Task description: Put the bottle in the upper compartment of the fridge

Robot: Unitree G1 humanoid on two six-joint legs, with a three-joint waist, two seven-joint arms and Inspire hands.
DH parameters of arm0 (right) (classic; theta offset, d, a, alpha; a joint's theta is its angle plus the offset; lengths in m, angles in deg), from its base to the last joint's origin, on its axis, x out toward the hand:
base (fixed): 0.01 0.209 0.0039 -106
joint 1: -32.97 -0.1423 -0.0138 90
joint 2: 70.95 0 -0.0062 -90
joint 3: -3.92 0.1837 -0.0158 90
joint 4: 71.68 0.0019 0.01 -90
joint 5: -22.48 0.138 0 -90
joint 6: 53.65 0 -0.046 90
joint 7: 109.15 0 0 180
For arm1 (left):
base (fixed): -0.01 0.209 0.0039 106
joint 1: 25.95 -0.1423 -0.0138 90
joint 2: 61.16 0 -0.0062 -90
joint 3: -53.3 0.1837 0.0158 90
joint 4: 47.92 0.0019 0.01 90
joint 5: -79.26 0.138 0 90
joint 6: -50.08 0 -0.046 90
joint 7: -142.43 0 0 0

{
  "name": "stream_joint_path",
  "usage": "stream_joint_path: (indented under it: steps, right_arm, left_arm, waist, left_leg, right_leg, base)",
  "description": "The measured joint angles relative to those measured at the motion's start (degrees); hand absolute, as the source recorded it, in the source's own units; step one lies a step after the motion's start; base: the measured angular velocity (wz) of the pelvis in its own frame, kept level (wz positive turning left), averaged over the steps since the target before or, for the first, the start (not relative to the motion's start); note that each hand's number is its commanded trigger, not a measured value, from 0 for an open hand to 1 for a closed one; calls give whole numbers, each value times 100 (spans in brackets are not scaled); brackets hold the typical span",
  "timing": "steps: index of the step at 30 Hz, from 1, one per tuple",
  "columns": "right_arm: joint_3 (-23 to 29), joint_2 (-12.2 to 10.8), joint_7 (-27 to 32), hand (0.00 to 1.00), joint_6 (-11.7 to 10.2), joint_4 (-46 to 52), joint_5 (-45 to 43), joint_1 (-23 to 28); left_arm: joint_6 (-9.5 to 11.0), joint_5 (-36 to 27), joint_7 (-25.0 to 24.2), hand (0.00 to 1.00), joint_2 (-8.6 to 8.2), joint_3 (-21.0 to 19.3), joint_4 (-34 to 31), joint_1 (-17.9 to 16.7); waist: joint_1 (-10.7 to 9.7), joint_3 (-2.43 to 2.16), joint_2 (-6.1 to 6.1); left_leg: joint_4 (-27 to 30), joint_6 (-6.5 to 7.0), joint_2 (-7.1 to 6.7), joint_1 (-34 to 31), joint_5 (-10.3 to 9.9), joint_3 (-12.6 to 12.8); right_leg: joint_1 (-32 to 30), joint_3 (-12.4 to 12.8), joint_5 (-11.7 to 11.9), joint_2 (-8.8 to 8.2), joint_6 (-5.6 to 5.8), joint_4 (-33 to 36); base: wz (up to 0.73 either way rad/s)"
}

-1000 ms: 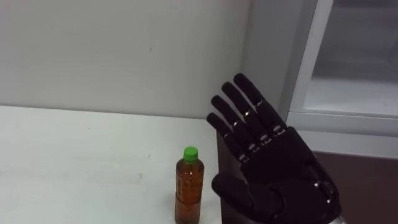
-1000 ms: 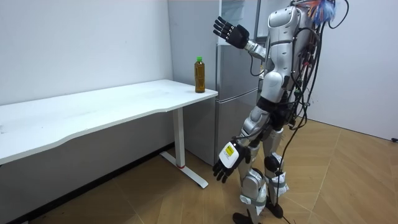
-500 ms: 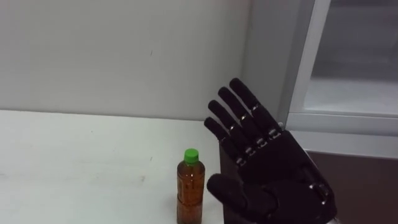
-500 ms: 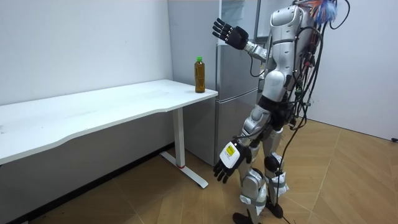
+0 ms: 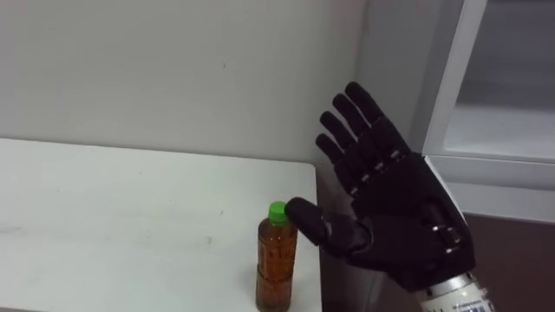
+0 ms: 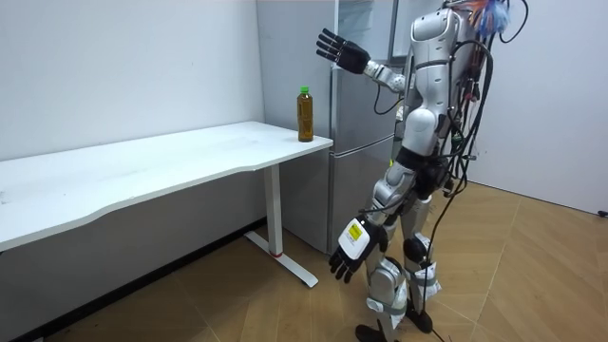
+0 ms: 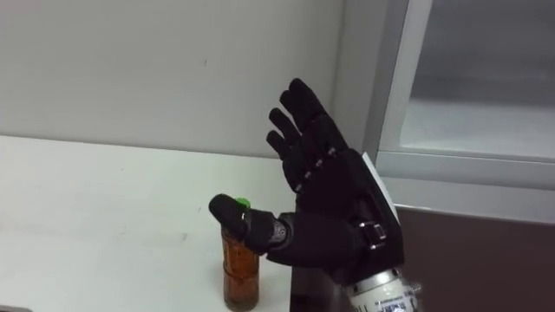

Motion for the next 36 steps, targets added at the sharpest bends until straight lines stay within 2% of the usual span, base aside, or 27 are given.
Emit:
stream_joint_path:
  steps: [3, 16, 24, 28, 36]
  right_arm:
    - [-3, 2, 124, 0, 2, -133, -14, -30]
    - [-2, 6, 581, 0, 13, -579, -122, -176]
    - [-42, 4, 877, 0, 29, -878, -455, -197]
    - [-281, -2, 1017, 0, 40, -1271, -547, -338]
    - [-514, -51, 1196, 0, 42, -1814, -585, -672]
  left_arm:
    - [-4, 7, -11, 0, -4, -8, 6, 18]
    - [-144, 117, -44, 0, -23, -15, 1, -1]
    - [-161, 203, -54, 0, -17, -12, -134, -35]
    - [-282, 203, -52, 0, 3, -11, -122, -7]
    - [-323, 202, -53, 0, 2, 81, -115, 2]
  waist:
    - [57, -15, -23]
    - [117, -22, -55]
    - [143, -10, -165]
    - [152, 4, -222]
    - [312, 18, -208]
  left_leg:
    - [4, 2, -2, -59, 1, -16]
    - [68, 8, -28, -142, 5, -236]
    - [72, 56, -104, -149, 37, -318]
    - [71, 63, -109, -149, 40, -323]
    - [71, 62, -100, -172, 40, -317]
  right_leg:
    - [-41, -21, 0, -1, 1, 4]
    - [2, -227, -4, -20, 7, 6]
    - [23, -311, -26, -87, 36, 17]
    - [23, -331, -25, -94, 41, 29]
    - [-42, -357, -26, -106, 41, 113]
  base:
    - [4]
    - [8]
    - [6]
    - [0]
    - [0]
